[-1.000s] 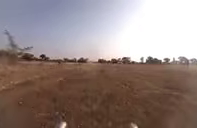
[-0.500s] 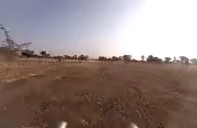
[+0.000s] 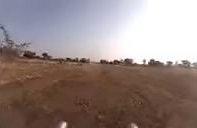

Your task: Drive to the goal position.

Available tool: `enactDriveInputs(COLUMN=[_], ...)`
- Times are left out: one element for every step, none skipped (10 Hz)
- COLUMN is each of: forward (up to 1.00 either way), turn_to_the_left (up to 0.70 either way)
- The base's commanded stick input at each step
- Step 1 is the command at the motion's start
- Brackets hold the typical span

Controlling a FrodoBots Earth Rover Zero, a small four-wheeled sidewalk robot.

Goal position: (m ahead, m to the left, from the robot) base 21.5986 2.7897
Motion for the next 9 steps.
enactDriveInputs(forward=[0.7,0.7,0.7,0.7,0.7,0.7,0.7,0.7,0.7], turn_to_the_left=[0.0,0.0,0.0,0.0,0.0,0.0,0.0,0.0,0.0])
